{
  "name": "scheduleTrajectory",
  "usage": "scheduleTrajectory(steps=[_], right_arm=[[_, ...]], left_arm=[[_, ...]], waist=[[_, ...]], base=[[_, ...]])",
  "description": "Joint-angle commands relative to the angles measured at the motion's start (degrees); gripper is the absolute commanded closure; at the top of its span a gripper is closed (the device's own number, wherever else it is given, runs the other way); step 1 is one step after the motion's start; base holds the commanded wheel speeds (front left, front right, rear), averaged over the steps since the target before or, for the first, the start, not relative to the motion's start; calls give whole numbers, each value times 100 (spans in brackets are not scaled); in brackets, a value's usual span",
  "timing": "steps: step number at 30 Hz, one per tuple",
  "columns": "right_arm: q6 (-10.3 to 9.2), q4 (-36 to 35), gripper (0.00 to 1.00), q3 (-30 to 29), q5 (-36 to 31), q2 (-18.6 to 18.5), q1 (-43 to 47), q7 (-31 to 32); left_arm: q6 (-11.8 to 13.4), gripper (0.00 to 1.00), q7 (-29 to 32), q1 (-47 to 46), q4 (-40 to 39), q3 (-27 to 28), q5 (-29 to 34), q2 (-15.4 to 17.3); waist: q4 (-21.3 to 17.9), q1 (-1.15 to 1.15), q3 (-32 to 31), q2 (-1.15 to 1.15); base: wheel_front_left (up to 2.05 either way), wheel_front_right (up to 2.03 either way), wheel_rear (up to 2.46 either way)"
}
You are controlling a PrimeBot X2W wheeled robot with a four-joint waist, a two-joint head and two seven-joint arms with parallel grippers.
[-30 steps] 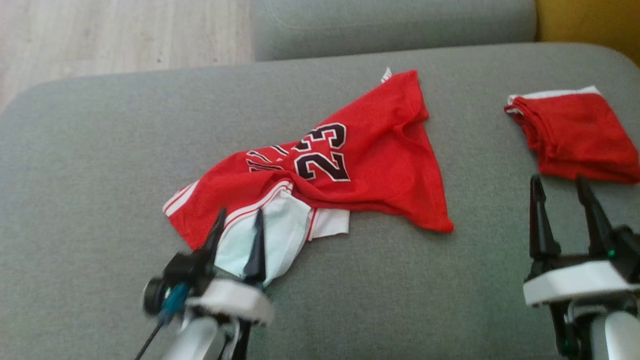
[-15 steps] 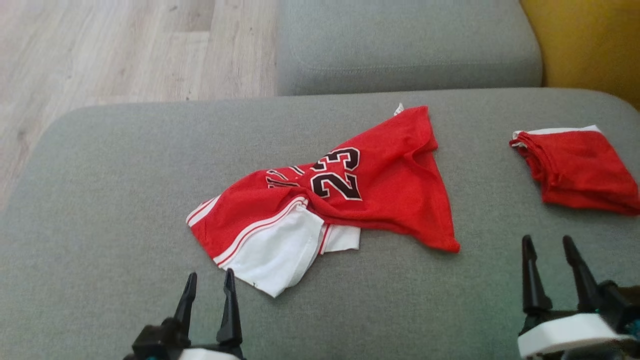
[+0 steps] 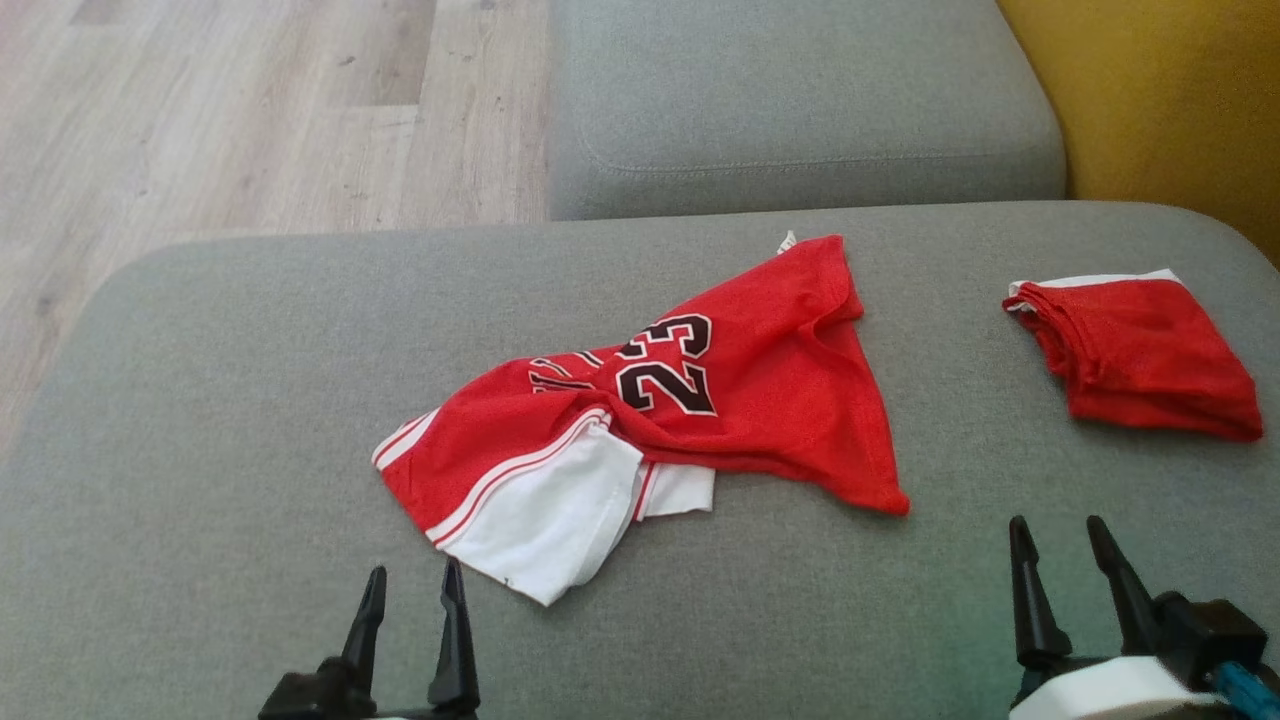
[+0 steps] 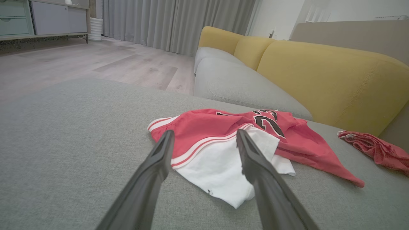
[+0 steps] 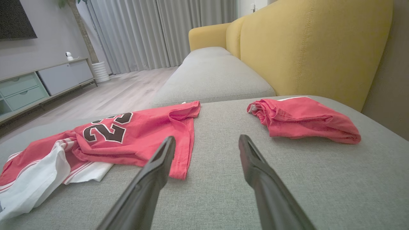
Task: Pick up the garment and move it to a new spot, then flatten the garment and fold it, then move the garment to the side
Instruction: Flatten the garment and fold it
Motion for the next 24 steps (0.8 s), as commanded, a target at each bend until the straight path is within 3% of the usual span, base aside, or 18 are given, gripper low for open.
scheduleTrajectory(steps=[1, 24], right_arm=[[37, -116, 0, 170, -53, -42, -272, -91], [37, 162, 0, 309, -77, -42, -399, -185]], left_arm=[[17, 0, -36, -190, -184, 239, -26, 85], [101, 0, 442, -247, -234, 25, -7, 230]], waist=[[11, 0, -27, 0], [37, 0, -55, 0]], base=[[0, 0, 0], [0, 0, 0]])
